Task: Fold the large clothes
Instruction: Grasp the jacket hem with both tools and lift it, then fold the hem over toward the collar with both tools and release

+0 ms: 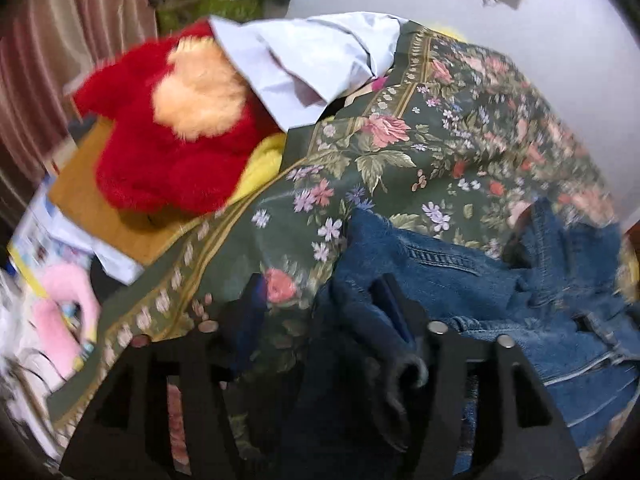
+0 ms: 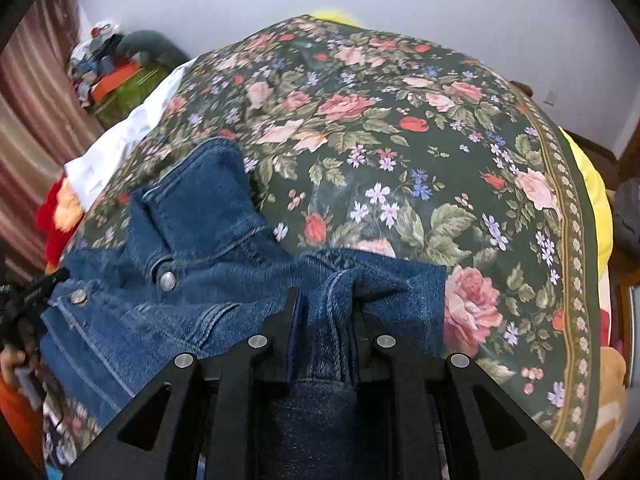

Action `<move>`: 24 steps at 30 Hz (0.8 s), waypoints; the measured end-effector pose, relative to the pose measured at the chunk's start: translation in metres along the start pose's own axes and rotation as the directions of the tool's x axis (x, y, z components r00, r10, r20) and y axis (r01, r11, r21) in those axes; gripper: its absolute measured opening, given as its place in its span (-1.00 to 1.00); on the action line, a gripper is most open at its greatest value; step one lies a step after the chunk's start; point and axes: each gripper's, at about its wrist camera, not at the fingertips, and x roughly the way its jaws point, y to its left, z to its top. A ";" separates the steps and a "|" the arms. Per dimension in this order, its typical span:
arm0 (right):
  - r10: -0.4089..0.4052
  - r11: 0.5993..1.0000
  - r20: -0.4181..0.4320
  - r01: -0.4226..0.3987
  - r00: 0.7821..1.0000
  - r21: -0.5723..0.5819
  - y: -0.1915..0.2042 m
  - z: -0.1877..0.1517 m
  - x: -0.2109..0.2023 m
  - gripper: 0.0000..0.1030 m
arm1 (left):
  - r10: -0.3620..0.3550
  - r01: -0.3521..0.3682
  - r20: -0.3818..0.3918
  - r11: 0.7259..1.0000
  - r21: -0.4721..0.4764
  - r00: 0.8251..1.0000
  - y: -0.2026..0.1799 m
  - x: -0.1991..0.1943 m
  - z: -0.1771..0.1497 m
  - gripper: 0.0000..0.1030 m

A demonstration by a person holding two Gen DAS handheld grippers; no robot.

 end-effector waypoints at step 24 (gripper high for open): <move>0.020 0.991 0.067 -0.011 0.998 -0.136 0.032 -0.078 -0.135 -0.64 | 0.004 -0.060 0.138 0.912 0.405 0.990 -0.072 -0.143 -0.063 0.65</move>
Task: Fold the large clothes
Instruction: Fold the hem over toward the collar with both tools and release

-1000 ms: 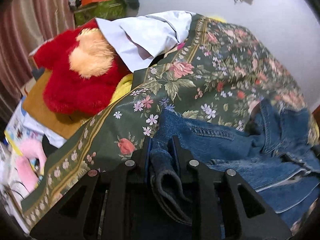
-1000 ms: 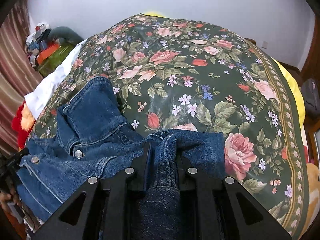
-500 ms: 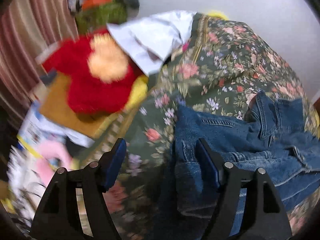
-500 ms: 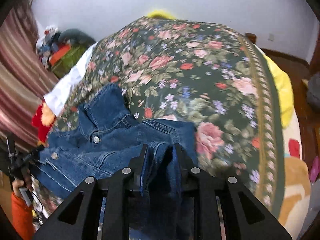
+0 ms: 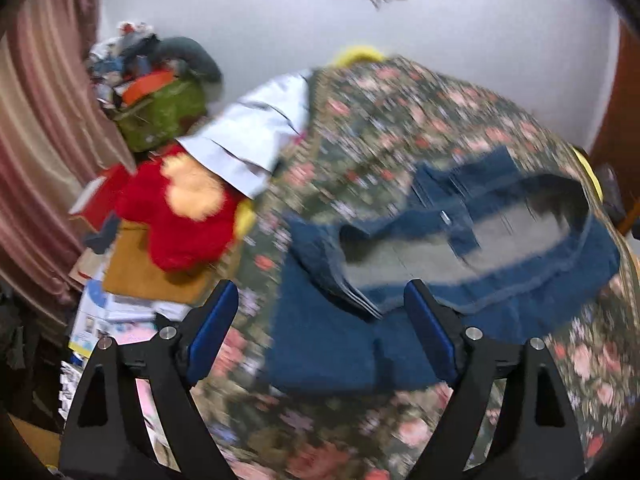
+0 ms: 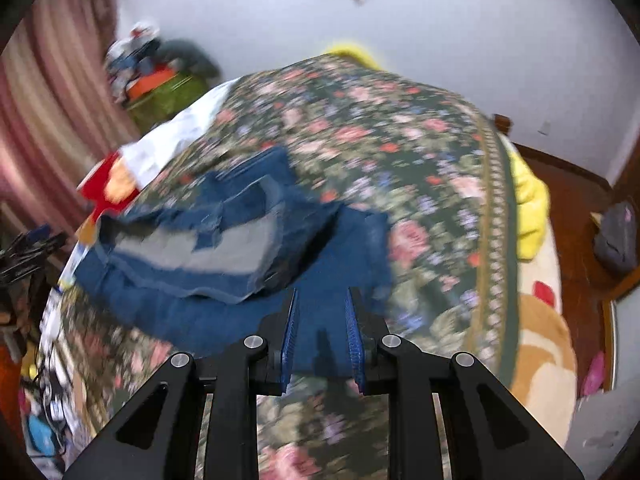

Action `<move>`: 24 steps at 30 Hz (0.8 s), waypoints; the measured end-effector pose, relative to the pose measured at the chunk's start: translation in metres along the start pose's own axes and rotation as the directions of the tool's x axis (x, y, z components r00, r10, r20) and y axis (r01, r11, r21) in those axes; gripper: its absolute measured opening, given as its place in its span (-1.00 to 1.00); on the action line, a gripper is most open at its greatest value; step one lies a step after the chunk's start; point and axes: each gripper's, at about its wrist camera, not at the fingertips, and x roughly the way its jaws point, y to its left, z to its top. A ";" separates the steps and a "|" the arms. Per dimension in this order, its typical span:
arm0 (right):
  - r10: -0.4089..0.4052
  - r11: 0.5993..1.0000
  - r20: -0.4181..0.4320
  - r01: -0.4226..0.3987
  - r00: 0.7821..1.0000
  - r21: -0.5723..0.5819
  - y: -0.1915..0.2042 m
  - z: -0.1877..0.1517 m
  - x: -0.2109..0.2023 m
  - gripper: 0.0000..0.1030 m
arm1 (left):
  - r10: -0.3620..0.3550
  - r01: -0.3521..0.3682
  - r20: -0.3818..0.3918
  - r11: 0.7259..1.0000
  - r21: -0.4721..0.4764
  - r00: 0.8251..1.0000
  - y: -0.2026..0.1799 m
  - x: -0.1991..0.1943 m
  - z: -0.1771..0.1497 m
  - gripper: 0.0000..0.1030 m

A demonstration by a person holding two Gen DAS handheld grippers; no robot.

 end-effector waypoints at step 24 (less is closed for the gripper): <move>-0.098 0.989 0.006 0.098 0.995 -0.114 0.050 0.101 0.138 -0.64 | 0.157 -0.162 -0.080 0.985 -0.052 0.984 -0.005 0.136 0.088 0.64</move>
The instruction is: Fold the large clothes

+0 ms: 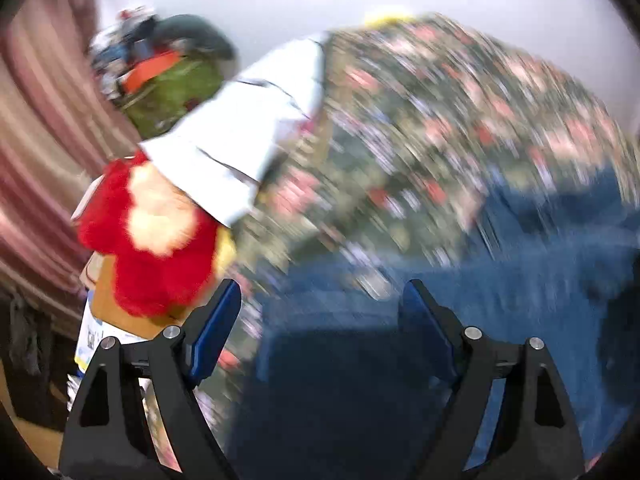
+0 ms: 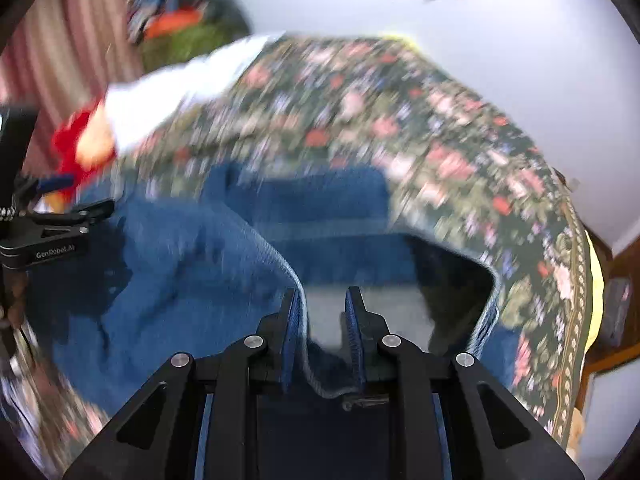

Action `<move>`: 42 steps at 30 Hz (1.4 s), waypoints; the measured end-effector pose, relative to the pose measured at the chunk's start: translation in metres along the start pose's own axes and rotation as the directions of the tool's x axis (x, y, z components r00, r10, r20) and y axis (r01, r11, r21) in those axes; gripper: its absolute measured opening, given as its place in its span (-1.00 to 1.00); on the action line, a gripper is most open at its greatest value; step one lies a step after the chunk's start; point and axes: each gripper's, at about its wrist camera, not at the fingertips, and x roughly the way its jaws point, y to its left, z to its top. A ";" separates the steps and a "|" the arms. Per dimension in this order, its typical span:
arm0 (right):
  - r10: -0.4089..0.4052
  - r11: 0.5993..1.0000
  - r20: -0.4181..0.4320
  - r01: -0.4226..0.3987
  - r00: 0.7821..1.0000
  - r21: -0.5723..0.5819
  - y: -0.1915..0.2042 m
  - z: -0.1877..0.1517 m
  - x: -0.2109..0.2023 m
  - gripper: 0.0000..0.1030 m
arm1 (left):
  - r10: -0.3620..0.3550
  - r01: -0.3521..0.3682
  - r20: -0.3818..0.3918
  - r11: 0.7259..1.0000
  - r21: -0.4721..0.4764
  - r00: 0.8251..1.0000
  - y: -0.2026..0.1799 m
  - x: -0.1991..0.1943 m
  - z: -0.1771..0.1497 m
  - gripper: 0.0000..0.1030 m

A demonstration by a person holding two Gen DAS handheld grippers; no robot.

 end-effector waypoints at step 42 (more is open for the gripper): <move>-0.216 0.975 -0.033 0.214 0.976 -0.054 -0.015 -0.044 -0.012 0.88 | -0.110 0.102 0.040 0.982 0.161 0.993 0.006 -0.061 -0.155 0.72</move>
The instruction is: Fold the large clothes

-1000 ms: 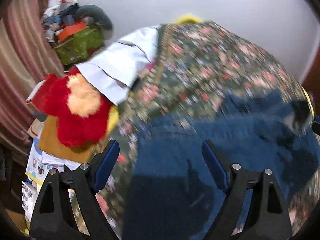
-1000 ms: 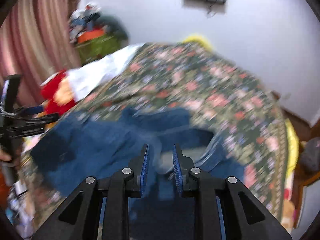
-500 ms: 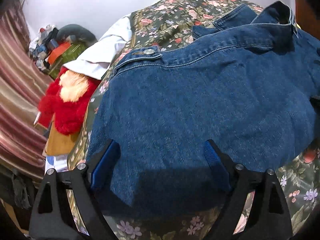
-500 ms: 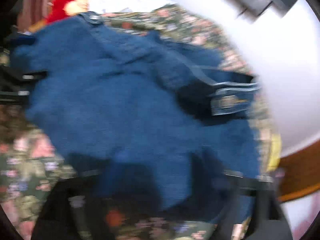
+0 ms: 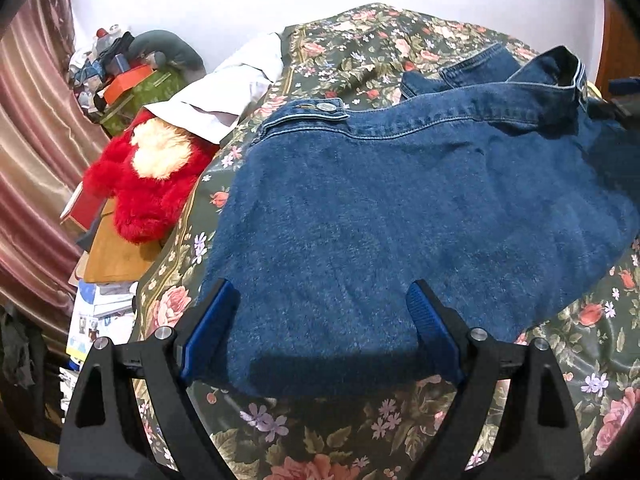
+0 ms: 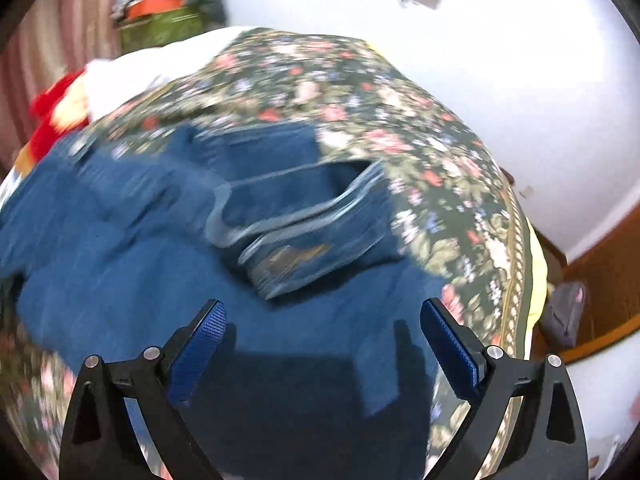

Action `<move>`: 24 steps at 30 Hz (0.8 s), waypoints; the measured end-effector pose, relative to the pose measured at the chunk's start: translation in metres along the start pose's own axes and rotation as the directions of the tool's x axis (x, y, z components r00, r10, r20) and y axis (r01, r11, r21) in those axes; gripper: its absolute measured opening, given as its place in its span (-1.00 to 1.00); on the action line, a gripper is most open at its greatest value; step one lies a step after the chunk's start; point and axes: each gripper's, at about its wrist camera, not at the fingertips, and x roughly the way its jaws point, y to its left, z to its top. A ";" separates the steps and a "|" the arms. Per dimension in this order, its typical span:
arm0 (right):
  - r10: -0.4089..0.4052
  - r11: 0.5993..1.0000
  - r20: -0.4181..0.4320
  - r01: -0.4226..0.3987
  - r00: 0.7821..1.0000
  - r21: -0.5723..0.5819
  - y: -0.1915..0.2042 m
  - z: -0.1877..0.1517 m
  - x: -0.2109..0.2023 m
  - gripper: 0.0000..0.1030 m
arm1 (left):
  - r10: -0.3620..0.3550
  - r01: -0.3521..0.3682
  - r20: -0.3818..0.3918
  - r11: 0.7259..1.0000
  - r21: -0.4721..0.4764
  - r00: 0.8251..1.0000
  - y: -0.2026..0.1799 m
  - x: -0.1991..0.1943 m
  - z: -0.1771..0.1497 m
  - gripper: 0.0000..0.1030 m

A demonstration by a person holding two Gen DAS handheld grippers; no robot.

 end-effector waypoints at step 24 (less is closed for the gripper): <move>0.122 0.992 0.031 -0.122 0.992 -0.018 0.006 -0.059 -0.064 0.88 | -0.381 0.288 0.033 0.638 -0.714 0.924 0.076 -0.033 -0.054 0.89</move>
